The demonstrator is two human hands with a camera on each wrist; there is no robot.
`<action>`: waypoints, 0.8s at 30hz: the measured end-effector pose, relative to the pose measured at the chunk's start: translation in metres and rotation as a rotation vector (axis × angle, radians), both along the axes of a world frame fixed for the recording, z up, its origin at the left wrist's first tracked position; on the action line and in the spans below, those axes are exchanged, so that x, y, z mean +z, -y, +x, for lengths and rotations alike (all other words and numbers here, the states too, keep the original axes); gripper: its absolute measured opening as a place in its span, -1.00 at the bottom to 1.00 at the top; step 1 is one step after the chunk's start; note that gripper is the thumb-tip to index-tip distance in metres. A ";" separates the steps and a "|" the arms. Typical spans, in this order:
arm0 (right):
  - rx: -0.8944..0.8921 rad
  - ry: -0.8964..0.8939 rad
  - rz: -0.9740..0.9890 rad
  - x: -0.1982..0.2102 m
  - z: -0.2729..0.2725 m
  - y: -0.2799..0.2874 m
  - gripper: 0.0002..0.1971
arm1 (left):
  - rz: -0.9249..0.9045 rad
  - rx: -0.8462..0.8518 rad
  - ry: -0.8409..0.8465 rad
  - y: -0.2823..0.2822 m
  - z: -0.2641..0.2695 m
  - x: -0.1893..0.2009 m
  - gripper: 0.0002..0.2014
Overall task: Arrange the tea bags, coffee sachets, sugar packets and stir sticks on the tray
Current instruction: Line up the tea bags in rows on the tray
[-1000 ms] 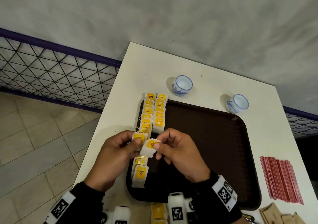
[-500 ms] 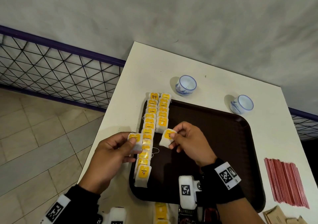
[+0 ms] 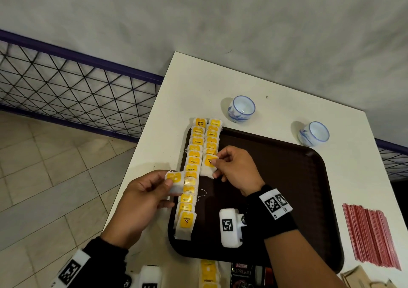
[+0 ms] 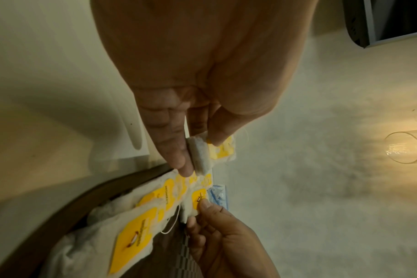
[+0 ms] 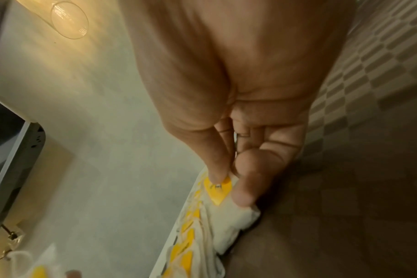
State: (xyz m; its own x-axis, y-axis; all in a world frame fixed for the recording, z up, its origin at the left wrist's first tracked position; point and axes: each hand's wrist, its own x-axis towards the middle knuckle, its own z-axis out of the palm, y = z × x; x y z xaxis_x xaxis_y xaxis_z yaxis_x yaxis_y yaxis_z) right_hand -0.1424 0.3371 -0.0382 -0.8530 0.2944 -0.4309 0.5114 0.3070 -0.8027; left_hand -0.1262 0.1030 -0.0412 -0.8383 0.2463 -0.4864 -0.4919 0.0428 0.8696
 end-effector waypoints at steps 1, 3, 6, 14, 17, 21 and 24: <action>-0.007 -0.002 0.003 0.000 -0.001 0.000 -0.87 | -0.002 -0.011 -0.002 0.000 0.000 0.000 -0.78; -0.016 -0.003 0.005 -0.001 -0.003 -0.001 -0.86 | -0.012 -0.021 -0.008 0.000 0.000 -0.001 -0.78; -0.031 0.005 0.003 0.000 -0.005 0.001 -0.82 | -0.018 -0.022 -0.019 -0.001 0.001 -0.001 -0.78; 0.063 -0.125 -0.167 0.041 0.025 0.021 -0.81 | -0.003 -0.004 -0.111 -0.012 -0.001 0.005 -0.80; 0.150 -0.108 -0.258 0.043 0.039 0.033 -0.80 | 0.013 -0.020 -0.152 -0.017 -0.001 0.007 -0.78; 0.092 -0.141 -0.227 0.035 0.045 0.036 -0.93 | 0.001 -0.059 -0.174 -0.023 0.000 0.008 -0.70; 0.079 -0.164 -0.229 0.035 0.047 0.036 -0.95 | -0.026 -0.072 -0.194 -0.026 0.001 0.008 -0.67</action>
State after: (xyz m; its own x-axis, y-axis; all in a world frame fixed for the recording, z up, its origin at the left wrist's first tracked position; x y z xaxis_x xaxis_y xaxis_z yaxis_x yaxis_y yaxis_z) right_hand -0.0959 0.3013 -0.0031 -0.9330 0.1355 -0.3333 0.3512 0.1422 -0.9254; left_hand -0.1249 0.1287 -0.0330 -0.8975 0.2985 -0.3247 -0.3104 0.0956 0.9458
